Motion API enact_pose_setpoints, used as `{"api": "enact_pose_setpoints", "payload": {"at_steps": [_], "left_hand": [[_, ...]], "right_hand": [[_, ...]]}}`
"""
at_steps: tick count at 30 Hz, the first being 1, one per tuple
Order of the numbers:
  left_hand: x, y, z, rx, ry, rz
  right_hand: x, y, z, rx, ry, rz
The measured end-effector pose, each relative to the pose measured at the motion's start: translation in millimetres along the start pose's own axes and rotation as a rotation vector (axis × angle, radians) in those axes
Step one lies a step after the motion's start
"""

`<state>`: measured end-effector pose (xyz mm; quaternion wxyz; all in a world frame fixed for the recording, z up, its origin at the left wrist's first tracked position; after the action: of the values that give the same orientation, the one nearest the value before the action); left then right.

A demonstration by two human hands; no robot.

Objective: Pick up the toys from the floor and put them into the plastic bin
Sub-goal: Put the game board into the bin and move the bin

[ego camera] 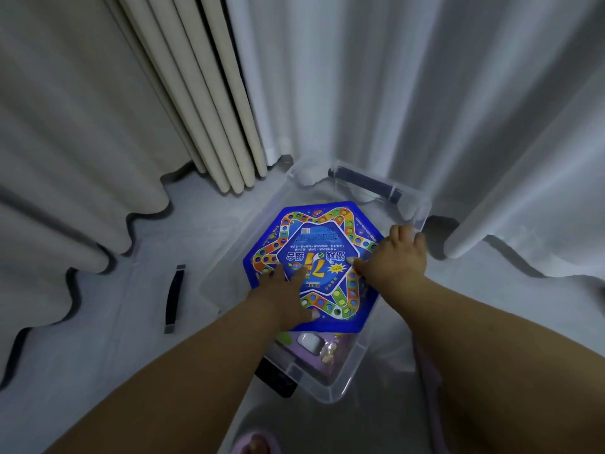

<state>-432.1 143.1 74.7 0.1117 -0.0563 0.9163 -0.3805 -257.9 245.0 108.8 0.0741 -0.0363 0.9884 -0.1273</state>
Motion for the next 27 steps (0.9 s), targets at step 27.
{"api": "enact_pose_setpoints", "payload": {"at_steps": [27], "left_hand": [[192, -68, -58, -0.407, -0.49, -0.16]], "right_hand": [[148, -69, -4, -0.062, 0.155, -0.467]]}}
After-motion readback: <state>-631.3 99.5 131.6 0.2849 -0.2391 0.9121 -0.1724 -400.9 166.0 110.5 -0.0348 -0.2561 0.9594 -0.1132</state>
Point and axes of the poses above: each hand's wrist, its own y-axis towards the middle knuckle, its own z-axis out of the palm, x = y × z, the point moved 5 cm from there along y, towards the middle knuckle, and after that the axes turned 5 degrees about z, right-handed, at the moved point
